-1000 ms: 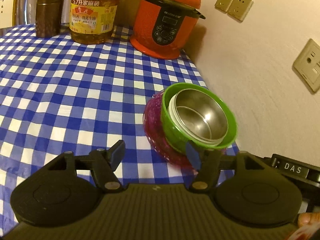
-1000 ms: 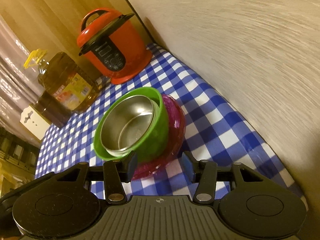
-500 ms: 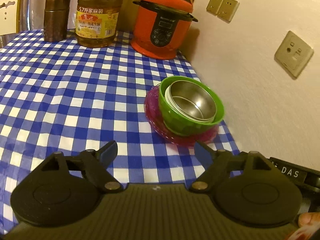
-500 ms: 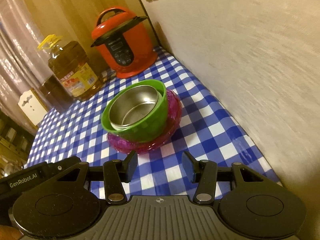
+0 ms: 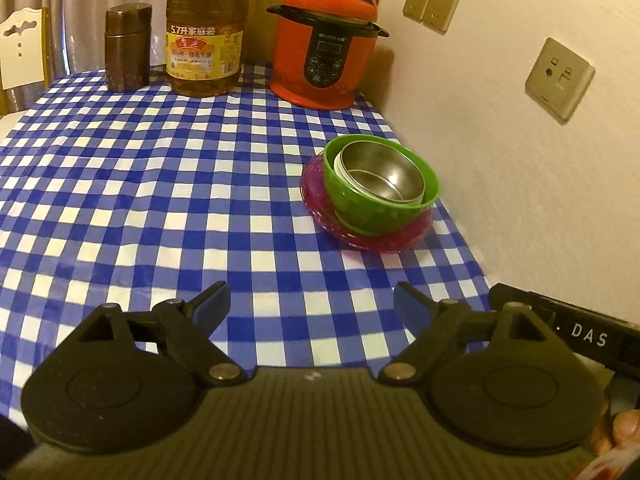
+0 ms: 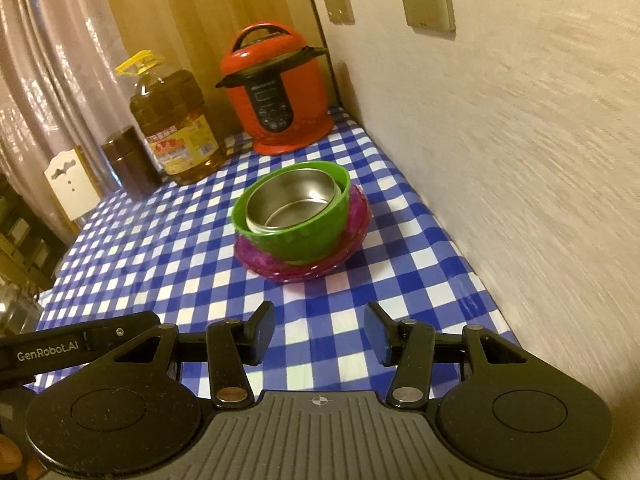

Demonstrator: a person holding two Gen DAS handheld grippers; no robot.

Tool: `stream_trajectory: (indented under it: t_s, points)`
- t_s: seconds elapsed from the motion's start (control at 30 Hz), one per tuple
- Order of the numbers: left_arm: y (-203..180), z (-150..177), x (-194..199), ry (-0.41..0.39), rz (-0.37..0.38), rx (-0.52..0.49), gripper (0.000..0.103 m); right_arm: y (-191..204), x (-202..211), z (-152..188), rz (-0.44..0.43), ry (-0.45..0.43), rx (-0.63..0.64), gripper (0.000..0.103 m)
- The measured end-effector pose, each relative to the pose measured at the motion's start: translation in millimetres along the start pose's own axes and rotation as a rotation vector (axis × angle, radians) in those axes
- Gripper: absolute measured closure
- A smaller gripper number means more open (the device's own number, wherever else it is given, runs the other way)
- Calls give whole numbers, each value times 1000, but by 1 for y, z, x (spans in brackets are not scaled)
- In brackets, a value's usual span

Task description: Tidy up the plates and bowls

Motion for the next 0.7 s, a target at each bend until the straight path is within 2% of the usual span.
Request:
stream_trajectory:
  t_s: [0.37,0.7]
  points:
    - [1,24,35,-9,-10,-5,16,20,30,19,-3,1,70,53]
    - [4,39,55,-39,-11,-47,15,29,55,32,-2,11,80,53]
Point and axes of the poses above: each gripper's, at about its wrist camera, not at the fingertips, and x roughly against the way its jaws point, y to its left, z to its underside, the point moved 8 cm from there along -x, roughly the way its jaws point, and after that the axes turned 12 degrees about x, right-handed, at the moved point
